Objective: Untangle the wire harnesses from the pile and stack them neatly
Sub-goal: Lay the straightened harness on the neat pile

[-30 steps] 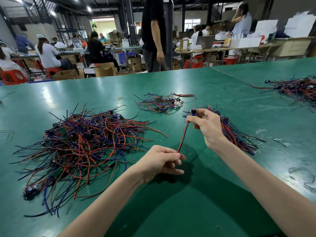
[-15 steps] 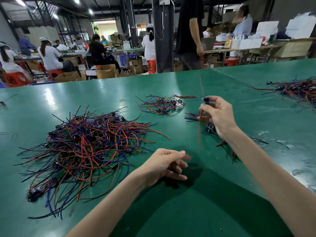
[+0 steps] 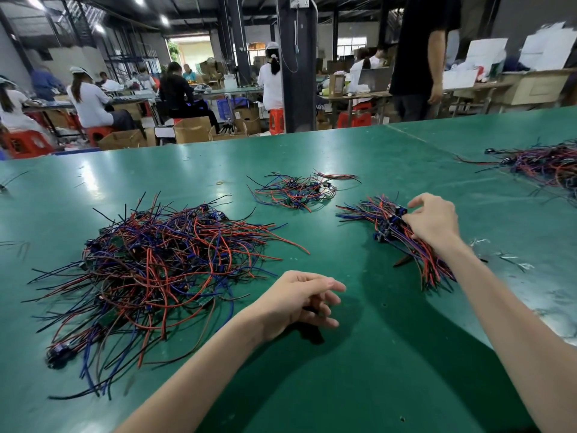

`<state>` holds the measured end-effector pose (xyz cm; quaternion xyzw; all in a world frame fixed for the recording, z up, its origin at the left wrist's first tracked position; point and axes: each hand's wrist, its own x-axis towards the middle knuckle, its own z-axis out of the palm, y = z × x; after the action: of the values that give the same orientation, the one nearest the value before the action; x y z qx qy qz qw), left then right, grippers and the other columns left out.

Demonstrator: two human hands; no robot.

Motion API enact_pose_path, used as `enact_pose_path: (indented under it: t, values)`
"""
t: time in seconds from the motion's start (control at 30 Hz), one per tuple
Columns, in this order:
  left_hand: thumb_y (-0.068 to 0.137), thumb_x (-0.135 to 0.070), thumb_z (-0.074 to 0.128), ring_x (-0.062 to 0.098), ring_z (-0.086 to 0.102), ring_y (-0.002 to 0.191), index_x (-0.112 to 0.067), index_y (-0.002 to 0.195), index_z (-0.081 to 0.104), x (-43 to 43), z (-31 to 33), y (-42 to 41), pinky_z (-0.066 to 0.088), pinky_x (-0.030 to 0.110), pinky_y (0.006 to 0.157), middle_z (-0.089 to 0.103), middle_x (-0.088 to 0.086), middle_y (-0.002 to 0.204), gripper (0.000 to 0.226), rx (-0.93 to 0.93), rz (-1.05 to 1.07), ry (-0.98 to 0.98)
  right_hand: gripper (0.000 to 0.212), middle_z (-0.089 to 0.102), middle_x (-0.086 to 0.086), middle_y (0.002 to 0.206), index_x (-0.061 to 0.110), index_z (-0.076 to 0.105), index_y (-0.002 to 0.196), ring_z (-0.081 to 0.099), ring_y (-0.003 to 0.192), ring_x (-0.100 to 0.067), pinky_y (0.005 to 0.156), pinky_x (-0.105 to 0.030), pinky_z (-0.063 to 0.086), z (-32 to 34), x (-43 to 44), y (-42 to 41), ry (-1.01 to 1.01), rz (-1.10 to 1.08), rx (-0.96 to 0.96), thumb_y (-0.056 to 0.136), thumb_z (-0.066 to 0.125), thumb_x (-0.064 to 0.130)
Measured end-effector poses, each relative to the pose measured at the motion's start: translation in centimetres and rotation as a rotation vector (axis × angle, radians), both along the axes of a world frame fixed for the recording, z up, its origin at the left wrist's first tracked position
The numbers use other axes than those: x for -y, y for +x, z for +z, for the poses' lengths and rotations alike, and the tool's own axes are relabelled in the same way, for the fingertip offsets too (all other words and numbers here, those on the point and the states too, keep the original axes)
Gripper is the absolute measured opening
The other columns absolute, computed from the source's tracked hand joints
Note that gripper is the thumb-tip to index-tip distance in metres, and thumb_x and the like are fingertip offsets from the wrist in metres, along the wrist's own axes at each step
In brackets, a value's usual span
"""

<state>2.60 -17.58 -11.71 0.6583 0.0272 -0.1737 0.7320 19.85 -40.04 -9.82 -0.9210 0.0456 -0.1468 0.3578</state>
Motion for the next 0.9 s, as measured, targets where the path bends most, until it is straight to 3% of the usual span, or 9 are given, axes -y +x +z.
enact_pose_path:
  t: [0.07, 0.23, 0.37, 0.47, 0.6, 0.73, 0.9]
  values:
    - [0.096, -0.014, 0.052, 0.009, 0.052, 0.053, 0.003, 0.106, 0.066, -0.1, 0.0, -0.1, 0.057, 0.029, 0.059, 0.059, 0.003, 0.071, 0.024, 0.001, 0.001, 0.0, 0.03, 0.069, -0.011, 0.101, 0.015, 0.062, 0.112, 0.063, 0.093, -0.033, 0.09, -0.038, 0.05, -0.1, -0.3, -0.4, -0.063, 0.027, 0.033, 0.083, 0.061, 0.007]
    - [0.096, -0.012, 0.051, 0.009, 0.053, 0.053, 0.003, 0.106, 0.066, 0.0, 0.1, -0.2, 0.057, 0.029, 0.059, 0.06, 0.002, 0.069, 0.023, 0.007, -0.005, -0.007, 0.038, 0.062, -0.014, 0.106, 0.012, 0.059, 0.118, 0.055, 0.1, -0.033, 0.079, -0.035, 0.045, -0.2, -0.8, -1.0, -0.238, 0.062, 0.117, 0.082, 0.054, 0.0]
    - [0.097, -0.011, 0.051, 0.009, 0.053, 0.053, 0.003, 0.106, 0.066, -0.1, 0.1, -0.1, 0.058, 0.029, 0.06, 0.06, 0.002, 0.069, 0.023, 0.007, -0.008, -0.008, 0.049, 0.049, -0.015, 0.12, 0.011, 0.054, 0.127, 0.043, 0.114, -0.032, 0.087, -0.042, 0.044, -0.1, -1.2, -1.5, -0.377, 0.156, 0.142, 0.08, 0.053, 0.0]
    - [0.096, -0.01, 0.051, 0.009, 0.053, 0.054, 0.005, 0.106, 0.066, 0.0, 0.1, -0.2, 0.058, 0.028, 0.061, 0.06, 0.003, 0.069, 0.023, -0.002, -0.005, -0.013, 0.05, 0.045, -0.011, 0.133, 0.01, 0.049, 0.133, 0.04, 0.123, -0.031, 0.098, -0.043, 0.04, -0.3, -1.7, -1.8, -0.553, 0.225, 0.032, 0.083, 0.054, 0.011]
    - [0.094, -0.003, 0.052, 0.009, 0.055, 0.053, 0.003, 0.103, 0.067, -0.2, 0.4, -0.2, 0.057, 0.027, 0.06, 0.061, 0.004, 0.069, 0.018, 0.025, 0.008, -0.039, 0.053, 0.036, -0.011, 0.142, 0.011, 0.04, 0.135, 0.032, 0.13, -0.03, 0.101, -0.042, 0.033, -0.7, -2.7, -2.6, -0.691, 0.202, -0.038, 0.086, 0.054, 0.024]
    - [0.093, 0.002, 0.052, 0.009, 0.054, 0.05, 0.001, 0.094, 0.068, -0.9, 1.2, 0.2, 0.057, 0.028, 0.056, 0.06, 0.005, 0.068, 0.017, 0.134, 0.17, -0.04, 0.051, 0.032, -0.015, 0.144, 0.011, 0.043, 0.132, 0.023, 0.134, -0.03, 0.104, -0.043, 0.026, -1.0, -4.5, -3.8, -0.704, 0.206, 0.13, 0.085, 0.056, 0.025]
    - [0.091, 0.006, 0.051, 0.007, 0.054, 0.05, 0.002, 0.092, 0.066, -2.7, 2.8, 0.9, 0.057, 0.03, 0.052, 0.058, 0.01, 0.072, 0.016, 0.321, 0.444, 0.184, 0.034, 0.049, -0.006, 0.128, 0.015, 0.059, 0.119, 0.04, 0.12, -0.026, 0.097, -0.039, 0.03, -2.1, -7.6, -5.9, -0.653, 0.414, 0.342, 0.087, 0.054, 0.024]
